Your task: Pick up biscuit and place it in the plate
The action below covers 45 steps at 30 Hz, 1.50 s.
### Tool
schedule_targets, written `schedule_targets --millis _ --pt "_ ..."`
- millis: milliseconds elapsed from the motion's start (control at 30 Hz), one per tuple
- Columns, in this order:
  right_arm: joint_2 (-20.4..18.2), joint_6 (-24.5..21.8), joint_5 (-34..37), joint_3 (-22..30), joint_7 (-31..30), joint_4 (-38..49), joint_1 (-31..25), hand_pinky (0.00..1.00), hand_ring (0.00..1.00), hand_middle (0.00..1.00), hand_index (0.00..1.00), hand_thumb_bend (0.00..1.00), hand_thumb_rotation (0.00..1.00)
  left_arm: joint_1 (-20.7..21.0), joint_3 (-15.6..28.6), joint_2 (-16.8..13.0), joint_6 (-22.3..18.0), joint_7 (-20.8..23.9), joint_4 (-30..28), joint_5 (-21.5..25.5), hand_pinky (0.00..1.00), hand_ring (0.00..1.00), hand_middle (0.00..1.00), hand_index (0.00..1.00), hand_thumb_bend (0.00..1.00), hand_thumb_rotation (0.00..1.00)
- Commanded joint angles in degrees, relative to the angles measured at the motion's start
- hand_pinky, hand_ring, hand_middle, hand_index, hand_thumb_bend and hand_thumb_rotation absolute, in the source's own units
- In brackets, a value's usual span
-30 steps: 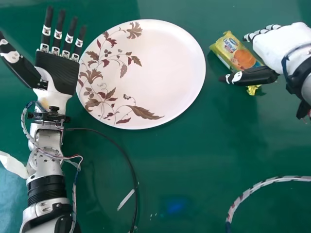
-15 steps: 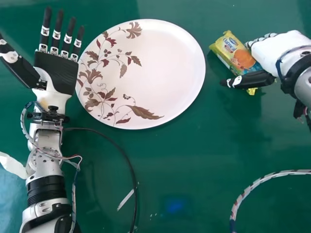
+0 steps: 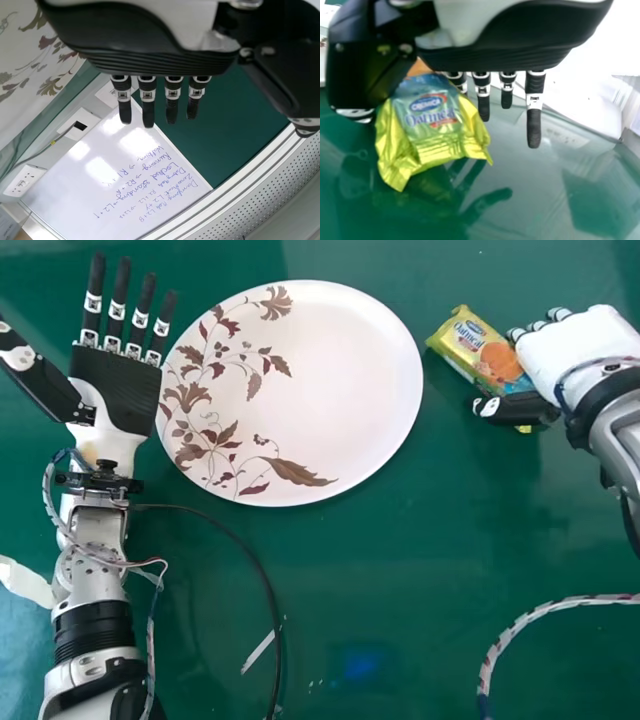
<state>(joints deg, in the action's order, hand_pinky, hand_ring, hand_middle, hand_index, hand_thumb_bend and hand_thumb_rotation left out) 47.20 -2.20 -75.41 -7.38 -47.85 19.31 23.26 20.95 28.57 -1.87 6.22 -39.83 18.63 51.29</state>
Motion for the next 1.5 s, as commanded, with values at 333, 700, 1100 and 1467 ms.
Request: schedule_targets --millis 333,700,1100,1467 --pt "-5.42 -5.28 -11.11 -1.75 11.96 -1.53 -4.54 0.29 0.4 0.9 0.93 0.7 0.18 -5.12 0.96 1.89 4.06 1.45 2.98 1.97 1.0 0.91 0.94 0.96 1.0 0.68" --pt "-6.15 -6.39 -13.55 -2.03 18.68 -3.08 -5.95 0.12 0.02 0.5 0.63 0.55 0.0 -5.78 1.66 2.51 8.0 5.61 0.28 5.31 0.95 0.89 0.92 0.97 1.0 0.68" --pt "-5.82 -5.53 -11.86 -1.32 21.66 -2.64 -5.92 0.05 0.0 0.47 0.49 0.52 0.0 -5.65 0.75 1.29 8.32 2.58 0.86 4.89 0.93 0.88 0.92 0.97 1.0 0.72" --pt "-5.54 -5.58 -10.15 -0.14 21.68 -0.92 -5.78 0.03 0.0 0.01 0.11 0.03 0.0 -6.14 -0.66 2.4 1.17 2.26 -0.31 -0.36 0.89 0.87 0.91 0.97 1.0 0.73"
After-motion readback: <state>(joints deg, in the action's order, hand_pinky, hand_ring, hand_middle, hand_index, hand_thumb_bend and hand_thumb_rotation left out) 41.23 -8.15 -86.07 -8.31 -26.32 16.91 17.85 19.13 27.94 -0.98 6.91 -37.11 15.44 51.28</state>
